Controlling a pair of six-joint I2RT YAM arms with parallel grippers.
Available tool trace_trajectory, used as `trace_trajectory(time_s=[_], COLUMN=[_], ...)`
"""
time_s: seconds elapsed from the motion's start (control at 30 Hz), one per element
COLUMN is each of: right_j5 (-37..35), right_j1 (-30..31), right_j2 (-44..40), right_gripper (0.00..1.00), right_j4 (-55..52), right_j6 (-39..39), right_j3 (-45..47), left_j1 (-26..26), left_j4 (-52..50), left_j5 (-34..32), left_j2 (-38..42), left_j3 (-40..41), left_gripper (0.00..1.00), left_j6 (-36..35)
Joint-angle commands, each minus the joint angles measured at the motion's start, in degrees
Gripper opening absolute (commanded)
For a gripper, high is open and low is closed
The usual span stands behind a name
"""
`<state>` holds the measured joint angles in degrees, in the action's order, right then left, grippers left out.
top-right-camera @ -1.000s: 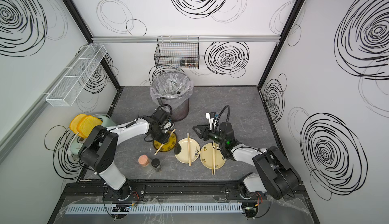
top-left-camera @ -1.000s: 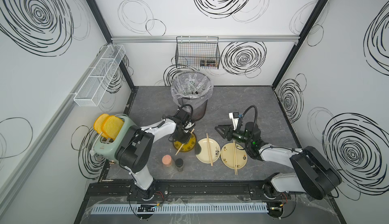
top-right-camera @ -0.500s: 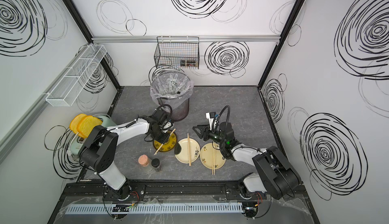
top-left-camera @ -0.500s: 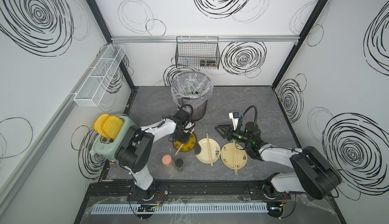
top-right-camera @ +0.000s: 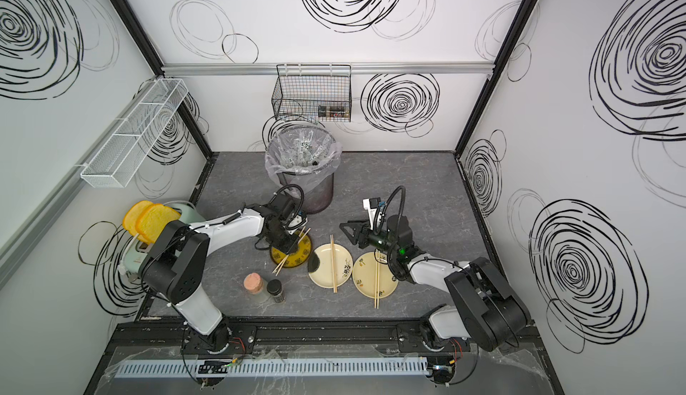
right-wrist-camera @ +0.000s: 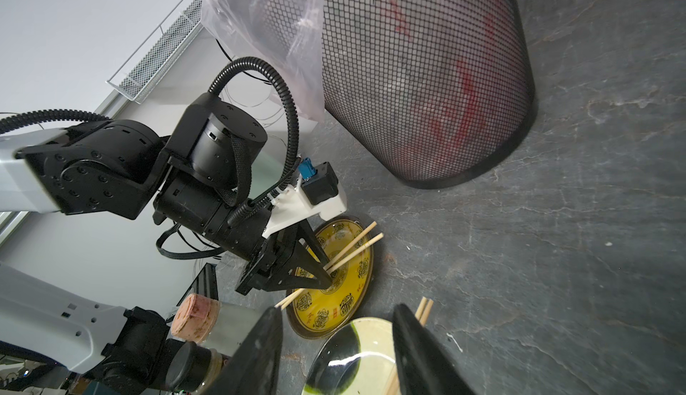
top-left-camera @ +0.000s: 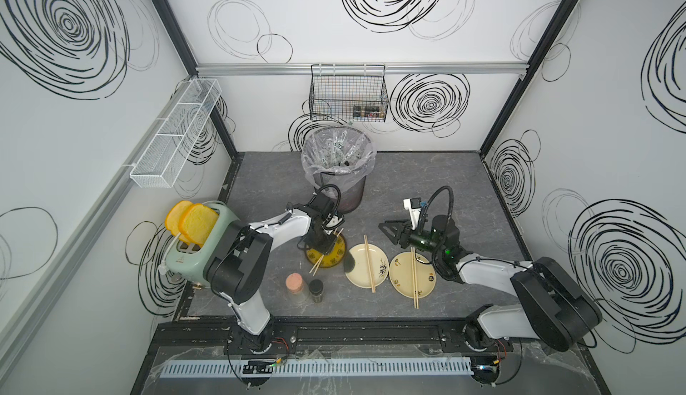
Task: Remove the packaging of disposable chopsticks
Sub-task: Adjust the disposable chopsticks at the plate.
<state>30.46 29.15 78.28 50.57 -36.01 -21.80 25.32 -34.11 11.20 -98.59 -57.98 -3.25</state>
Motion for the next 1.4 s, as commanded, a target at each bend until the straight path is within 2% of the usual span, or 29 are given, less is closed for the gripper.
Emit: trace_trajectory(time_s=[0.0,0.17,0.5,0.9,1.03,1.23,1.37], right_j5=[0.2,0.3,0.2,0.3,0.2,0.2,0.3], right_j1=[0.3,0.3,0.3,0.3,0.3,0.3,0.3], right_j2=[0.1,0.2,0.3,0.2,0.1,0.0,0.2], right_gripper=[0.51,0.51,0.51,0.51,0.51,0.51,0.51], right_j4=[0.3,0.4,0.4,0.2,0.3,0.2,0.2], right_j6=[-0.2,-0.3,-0.3,-0.3,-0.3,-0.1,-0.2], right_j3=[-1.3,-1.4,-1.4,-1.4,-1.4,-1.4,-1.4], left_j1=[-0.5,0.8,3.7,4.3,4.4,4.7,4.7], left_j4=[0.0,1.0,4.0,3.5,3.4,3.4,3.3], left_j5=[-0.8,-2.0,-5.0,-6.7,-6.5,-5.9,-6.1], left_j2=[0.9,1.7,0.0,1.5,0.8,0.5,0.5], left_j3=[-0.2,-0.6,-1.1,-0.3,-0.1,0.1,0.0], left_gripper=[0.31,0.3,0.22,0.05,0.06,0.23,0.26], left_j6=[-0.7,-1.4,-0.7,-0.3,-0.5,-0.2,-0.3])
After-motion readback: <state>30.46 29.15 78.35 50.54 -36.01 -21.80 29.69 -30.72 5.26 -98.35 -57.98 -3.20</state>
